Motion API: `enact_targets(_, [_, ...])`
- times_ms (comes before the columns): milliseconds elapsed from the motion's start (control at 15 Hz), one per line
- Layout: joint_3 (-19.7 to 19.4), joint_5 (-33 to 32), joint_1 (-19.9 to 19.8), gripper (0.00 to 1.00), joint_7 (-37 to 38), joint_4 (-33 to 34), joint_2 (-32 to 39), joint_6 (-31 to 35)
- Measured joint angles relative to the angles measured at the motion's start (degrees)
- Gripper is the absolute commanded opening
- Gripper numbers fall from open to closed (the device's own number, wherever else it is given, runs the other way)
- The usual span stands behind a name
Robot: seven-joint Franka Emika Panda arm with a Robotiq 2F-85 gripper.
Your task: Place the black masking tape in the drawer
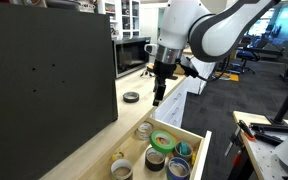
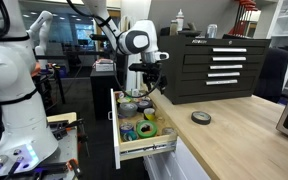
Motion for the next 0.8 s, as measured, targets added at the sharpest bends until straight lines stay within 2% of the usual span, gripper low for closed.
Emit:
enact_targets(333, [-2.09, -0.39, -0.86, 1.00, -1.49, 6.89, 7.63, 1.86])
enact_targets(800, [-2.28, -0.05, -4.78, 1.00, -16.64, 18.46, 16.90, 1.51])
